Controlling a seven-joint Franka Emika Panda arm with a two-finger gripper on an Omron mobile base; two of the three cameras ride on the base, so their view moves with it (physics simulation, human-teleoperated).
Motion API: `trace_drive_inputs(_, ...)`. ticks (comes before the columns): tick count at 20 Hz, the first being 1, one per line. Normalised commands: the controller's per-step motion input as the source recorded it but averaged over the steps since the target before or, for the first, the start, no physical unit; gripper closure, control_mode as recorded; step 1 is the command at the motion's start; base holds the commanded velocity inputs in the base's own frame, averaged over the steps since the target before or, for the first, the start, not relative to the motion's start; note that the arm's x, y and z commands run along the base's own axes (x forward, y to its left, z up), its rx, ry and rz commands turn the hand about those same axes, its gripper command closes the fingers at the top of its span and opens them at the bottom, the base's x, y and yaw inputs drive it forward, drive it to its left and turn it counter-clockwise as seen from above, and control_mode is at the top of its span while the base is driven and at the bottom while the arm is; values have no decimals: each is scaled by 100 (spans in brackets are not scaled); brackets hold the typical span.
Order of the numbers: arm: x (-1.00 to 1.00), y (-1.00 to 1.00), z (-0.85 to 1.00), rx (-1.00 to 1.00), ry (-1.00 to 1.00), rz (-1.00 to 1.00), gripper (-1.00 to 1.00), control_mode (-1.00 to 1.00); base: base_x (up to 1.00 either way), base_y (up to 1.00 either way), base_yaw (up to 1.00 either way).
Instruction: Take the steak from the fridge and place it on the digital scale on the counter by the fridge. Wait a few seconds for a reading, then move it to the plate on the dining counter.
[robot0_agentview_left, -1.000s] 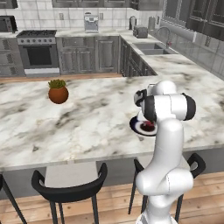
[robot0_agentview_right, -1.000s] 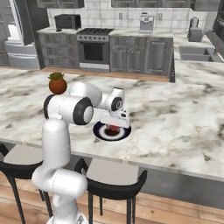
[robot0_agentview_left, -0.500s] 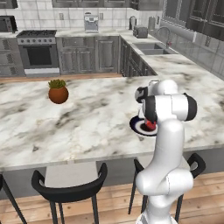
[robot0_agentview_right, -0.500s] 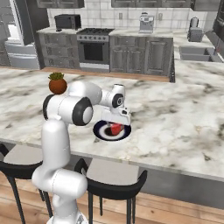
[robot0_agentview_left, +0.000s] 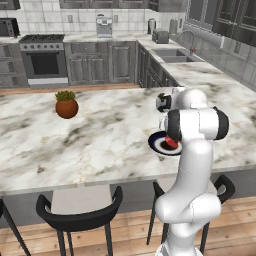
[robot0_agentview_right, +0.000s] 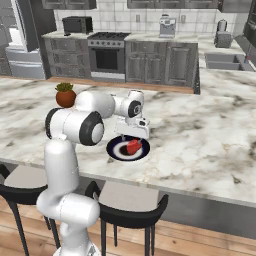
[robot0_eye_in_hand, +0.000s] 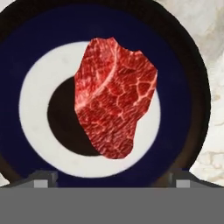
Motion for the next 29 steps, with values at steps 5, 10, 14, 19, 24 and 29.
trace_drive_inputs(5, -90, 0, 58, 0, 0, 0, -100, -100, 0, 0, 0)
trace_drive_inputs(10, -100, 0, 53, 0, 0, 0, -100, -100, 0, 0, 0)
trace_drive_inputs(14, -100, 11, 39, 0, 0, 0, -100, -100, 0, 0, 0)
trace_drive_inputs(19, -100, 40, 45, 0, -3, 0, -100, -100, 0, 0, 0)
trace_drive_inputs(24, -99, 41, 67, 0, -12, 0, -100, -100, 0, 0, 0)
trace_drive_inputs(29, -92, 19, 75, 0, -9, 0, -100, -100, 0, 0, 0)
